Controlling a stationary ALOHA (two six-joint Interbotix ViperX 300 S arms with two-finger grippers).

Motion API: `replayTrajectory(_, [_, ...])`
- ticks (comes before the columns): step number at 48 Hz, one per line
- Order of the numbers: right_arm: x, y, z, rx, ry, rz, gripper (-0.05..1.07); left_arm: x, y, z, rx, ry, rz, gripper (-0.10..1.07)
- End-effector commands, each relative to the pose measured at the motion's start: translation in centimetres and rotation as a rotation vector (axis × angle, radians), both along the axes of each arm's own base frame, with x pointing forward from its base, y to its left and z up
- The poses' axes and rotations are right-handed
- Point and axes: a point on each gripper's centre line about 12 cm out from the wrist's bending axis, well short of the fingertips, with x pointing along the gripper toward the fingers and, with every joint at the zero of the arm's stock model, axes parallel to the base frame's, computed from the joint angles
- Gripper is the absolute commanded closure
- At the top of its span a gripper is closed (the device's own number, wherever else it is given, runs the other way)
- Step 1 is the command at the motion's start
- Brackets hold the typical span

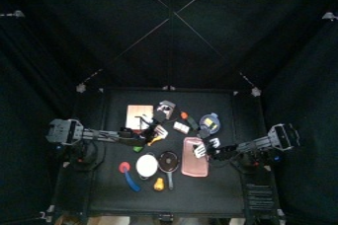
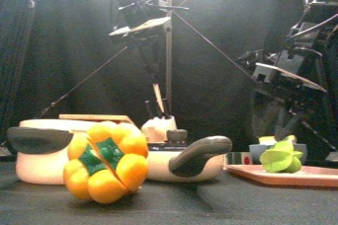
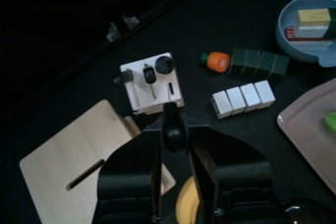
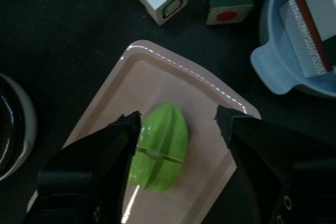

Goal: Grab pairing knife with other hand

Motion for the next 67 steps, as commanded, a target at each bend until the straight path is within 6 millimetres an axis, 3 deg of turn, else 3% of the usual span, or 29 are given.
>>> replayTrajectory(1, [0.3,-0.1,1.4,-0.009,-0.049,0.013,0.08,-0.1,0.0,1.0,0.007,-0.03,-0.009,0.41])
replayTrajectory(7, [0.1,-0.2,2.8,-0.04,-0.096,0.048,0.08,0.0,-0.6,1.1,0.007,-0.063,-0.077,0.41])
replayTrajectory(17, [-1.4,-0.5,6.3,-0.103,-0.234,0.116,0.08,-0.4,-2.4,1.5,-0.047,-0.23,-0.33,0.41])
replayTrajectory(32, [-3.6,0.8,10.3,-0.209,-0.451,0.337,0.09,-1.3,-3.6,-0.8,-0.102,-0.365,-0.666,0.41])
replayTrajectory(49, [-4.3,2.6,9.2,-0.286,-0.417,0.559,0.09,0.2,-2.1,-2.9,-0.125,-0.445,-0.953,0.41])
replayTrajectory(67, [-4.3,3.0,9.3,-0.276,-0.376,0.599,0.09,2.9,-2.5,-4.8,-0.044,-0.496,-1.13,0.41])
